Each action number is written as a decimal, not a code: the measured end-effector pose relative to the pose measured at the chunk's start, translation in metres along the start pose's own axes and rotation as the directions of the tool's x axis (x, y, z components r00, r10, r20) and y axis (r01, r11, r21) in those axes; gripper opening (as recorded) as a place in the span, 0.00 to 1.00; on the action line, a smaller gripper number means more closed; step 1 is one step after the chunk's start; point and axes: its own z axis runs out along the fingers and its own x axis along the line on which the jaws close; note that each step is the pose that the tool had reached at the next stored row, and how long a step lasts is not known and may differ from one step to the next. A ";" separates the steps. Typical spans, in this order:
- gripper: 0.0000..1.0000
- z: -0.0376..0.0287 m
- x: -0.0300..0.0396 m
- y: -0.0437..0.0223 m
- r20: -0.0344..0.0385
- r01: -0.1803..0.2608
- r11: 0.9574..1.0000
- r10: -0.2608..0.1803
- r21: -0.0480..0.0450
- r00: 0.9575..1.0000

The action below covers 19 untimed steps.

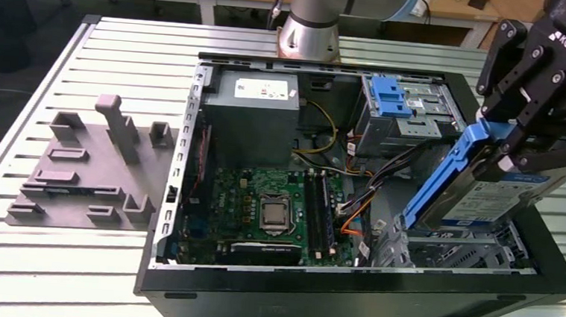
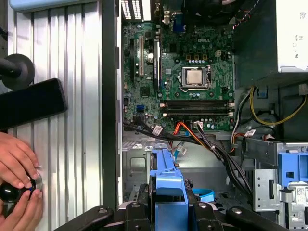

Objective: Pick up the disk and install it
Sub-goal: 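Insert the disk into the insertion slot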

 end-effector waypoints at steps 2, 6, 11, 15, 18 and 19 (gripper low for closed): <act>0.36 0.0009 -0.0001 -0.0005 0.000 0.000 1.000 0.000 0.000 1.000; 0.36 0.0022 -0.0008 -0.0005 0.000 0.007 1.000 -0.007 0.000 1.000; 0.36 0.0048 -0.0015 -0.0006 0.000 0.013 1.000 -0.013 0.000 1.000; 0.36 0.0072 -0.0015 -0.0007 0.000 0.013 1.000 -0.013 0.000 1.000; 0.36 0.0088 -0.0015 -0.0007 -0.001 0.013 1.000 -0.013 0.000 1.000; 0.36 0.0094 -0.0015 -0.0008 0.000 0.013 1.000 -0.013 0.000 1.000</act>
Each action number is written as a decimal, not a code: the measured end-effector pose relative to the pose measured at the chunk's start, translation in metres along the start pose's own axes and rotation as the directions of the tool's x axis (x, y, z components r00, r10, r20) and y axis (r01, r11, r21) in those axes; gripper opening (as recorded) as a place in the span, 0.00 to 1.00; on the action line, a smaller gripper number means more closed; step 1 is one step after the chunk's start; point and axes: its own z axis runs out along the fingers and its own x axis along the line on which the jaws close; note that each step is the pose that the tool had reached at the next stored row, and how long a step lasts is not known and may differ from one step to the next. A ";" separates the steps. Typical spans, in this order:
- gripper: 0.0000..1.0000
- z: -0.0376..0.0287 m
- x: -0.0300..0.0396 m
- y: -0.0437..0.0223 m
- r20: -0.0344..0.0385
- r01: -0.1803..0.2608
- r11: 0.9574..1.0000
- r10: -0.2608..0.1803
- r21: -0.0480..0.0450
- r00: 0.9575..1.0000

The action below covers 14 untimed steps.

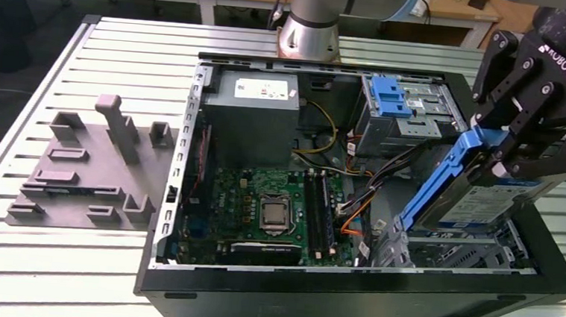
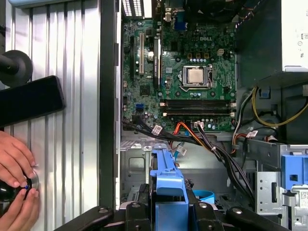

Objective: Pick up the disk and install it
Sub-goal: 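Insert the disk into the insertion slot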

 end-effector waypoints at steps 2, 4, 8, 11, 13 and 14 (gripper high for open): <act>0.36 0.0011 0.0000 0.0000 0.000 0.000 1.000 0.000 0.000 1.000; 0.36 0.0021 0.0000 -0.0001 0.000 0.000 1.000 0.000 0.000 1.000; 0.36 0.0049 0.0001 -0.0002 0.000 0.000 1.000 0.000 0.000 1.000; 0.36 0.0077 0.0000 -0.0002 0.000 0.000 1.000 0.000 0.000 1.000; 0.36 0.0097 0.0000 -0.0003 0.000 0.000 1.000 0.000 0.000 1.000; 0.36 0.0107 0.0001 -0.0003 0.000 0.000 1.000 0.000 0.000 1.000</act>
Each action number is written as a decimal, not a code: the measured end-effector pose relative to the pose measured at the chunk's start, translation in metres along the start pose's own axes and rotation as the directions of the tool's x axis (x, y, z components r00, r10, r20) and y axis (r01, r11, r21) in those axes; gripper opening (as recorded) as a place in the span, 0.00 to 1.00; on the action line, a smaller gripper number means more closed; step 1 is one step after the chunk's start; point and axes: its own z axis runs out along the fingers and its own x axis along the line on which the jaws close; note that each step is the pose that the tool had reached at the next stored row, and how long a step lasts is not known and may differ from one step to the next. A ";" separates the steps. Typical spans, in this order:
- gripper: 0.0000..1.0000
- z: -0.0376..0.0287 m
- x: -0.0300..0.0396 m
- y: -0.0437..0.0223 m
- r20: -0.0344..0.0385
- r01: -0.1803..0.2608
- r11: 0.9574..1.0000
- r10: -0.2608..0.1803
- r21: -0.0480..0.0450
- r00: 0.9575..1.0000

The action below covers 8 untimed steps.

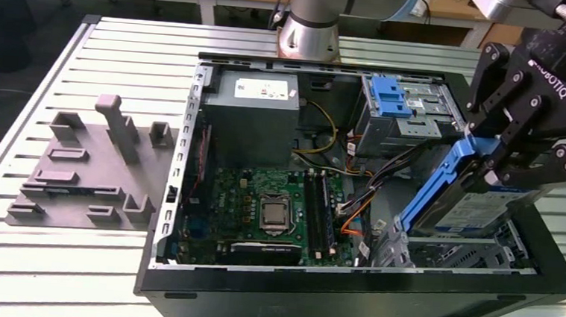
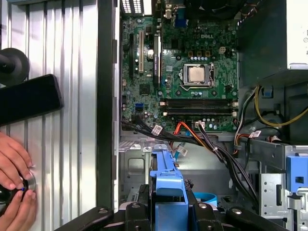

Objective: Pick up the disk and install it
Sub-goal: 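Insert the disk into the insertion slot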

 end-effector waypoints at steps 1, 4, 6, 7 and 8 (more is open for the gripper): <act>0.36 0.0010 0.0000 0.0000 0.000 0.000 1.000 0.000 0.000 1.000; 0.36 0.0039 0.0000 -0.0006 0.000 0.000 1.000 0.000 0.000 1.000; 0.36 0.0056 0.0000 -0.0010 0.000 0.000 1.000 0.000 0.000 1.000; 0.36 0.0063 0.0000 -0.0011 0.000 0.000 1.000 0.000 0.000 1.000; 0.36 0.0069 0.0000 -0.0013 0.000 0.000 1.000 0.000 0.000 1.000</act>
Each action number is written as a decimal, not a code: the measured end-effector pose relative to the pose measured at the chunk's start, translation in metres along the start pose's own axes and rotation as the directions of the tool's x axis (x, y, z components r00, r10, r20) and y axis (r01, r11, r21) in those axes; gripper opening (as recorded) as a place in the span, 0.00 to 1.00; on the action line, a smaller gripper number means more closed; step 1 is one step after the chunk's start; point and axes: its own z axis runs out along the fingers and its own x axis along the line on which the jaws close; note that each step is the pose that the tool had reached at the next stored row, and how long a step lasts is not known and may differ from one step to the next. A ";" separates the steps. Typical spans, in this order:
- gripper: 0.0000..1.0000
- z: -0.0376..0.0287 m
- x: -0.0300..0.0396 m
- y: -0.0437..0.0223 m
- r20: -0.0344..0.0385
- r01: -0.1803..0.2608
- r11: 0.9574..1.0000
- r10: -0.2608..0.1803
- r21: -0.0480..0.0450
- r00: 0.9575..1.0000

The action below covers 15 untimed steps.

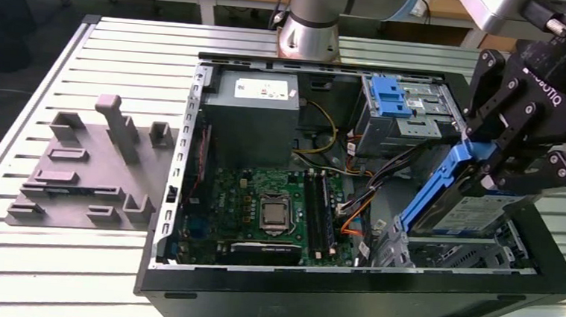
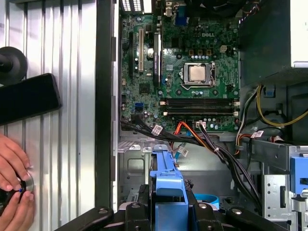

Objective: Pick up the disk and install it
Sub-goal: 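Insert the disk into the insertion slot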

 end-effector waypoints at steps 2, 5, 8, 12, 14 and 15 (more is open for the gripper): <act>0.36 0.0004 0.0000 -0.0001 0.000 0.000 1.000 0.000 0.000 1.000; 0.36 0.0007 0.0000 -0.0001 0.000 0.000 1.000 0.000 0.000 1.000; 0.36 0.0015 0.0000 -0.0002 0.000 0.000 1.000 0.000 0.000 1.000; 0.36 0.0037 0.0000 -0.0005 0.000 0.000 1.000 0.000 0.000 1.000; 0.36 0.0051 0.0000 -0.0006 0.000 0.000 1.000 0.000 0.000 1.000; 0.36 0.0058 0.0000 -0.0007 0.000 0.000 1.000 0.000 0.000 1.000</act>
